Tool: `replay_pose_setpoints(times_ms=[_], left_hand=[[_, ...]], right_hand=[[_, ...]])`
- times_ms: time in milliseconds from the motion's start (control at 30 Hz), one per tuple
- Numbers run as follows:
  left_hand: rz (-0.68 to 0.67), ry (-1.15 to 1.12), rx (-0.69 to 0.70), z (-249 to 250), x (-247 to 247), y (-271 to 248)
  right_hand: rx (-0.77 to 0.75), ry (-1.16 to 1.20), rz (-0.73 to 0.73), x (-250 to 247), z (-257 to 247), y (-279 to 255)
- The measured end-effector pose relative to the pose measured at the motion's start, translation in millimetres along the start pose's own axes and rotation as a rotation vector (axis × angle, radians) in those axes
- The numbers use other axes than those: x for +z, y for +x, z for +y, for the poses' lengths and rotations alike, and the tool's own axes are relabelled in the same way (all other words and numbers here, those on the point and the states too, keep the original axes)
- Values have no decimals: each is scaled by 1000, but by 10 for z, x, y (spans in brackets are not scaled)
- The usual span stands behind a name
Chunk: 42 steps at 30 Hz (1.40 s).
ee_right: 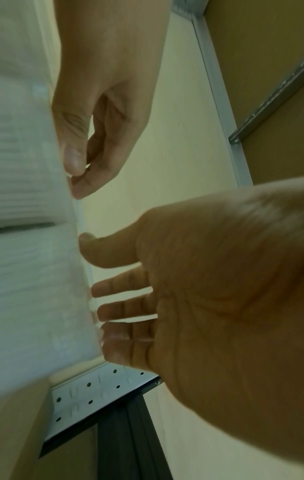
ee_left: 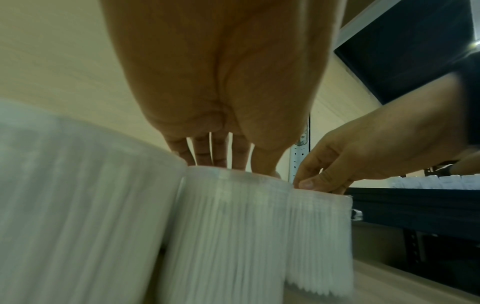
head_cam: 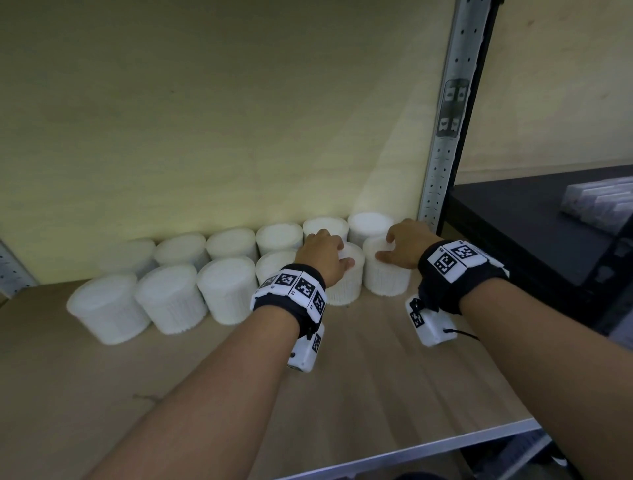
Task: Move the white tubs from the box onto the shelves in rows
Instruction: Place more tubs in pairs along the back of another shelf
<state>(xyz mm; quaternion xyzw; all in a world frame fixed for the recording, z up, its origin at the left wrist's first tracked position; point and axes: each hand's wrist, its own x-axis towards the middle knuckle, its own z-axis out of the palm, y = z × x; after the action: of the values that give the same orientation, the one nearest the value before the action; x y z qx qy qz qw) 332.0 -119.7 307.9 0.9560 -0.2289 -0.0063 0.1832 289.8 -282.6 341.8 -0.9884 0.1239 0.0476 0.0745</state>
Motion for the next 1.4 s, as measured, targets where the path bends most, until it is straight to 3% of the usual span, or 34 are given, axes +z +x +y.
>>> replay_pose_setpoints(times_ms=[467,633,767,1300,1400], left_hand=[[0,24,0,0,1,-3],[-5,14,-2,2,3,-3],[3,9,-1,6,12,-5],[4,7,-4,13,8,-11],[1,17,-4,14,4,-12]], right_hand=[[-90,52,-72,-87,8,-36],[-25,44,5,-54,-27,13],[22,-31,-37,16,-47,17],[-71,32,-129,-120,-26,-32],[-42,-9,-62,-117,-55,6]])
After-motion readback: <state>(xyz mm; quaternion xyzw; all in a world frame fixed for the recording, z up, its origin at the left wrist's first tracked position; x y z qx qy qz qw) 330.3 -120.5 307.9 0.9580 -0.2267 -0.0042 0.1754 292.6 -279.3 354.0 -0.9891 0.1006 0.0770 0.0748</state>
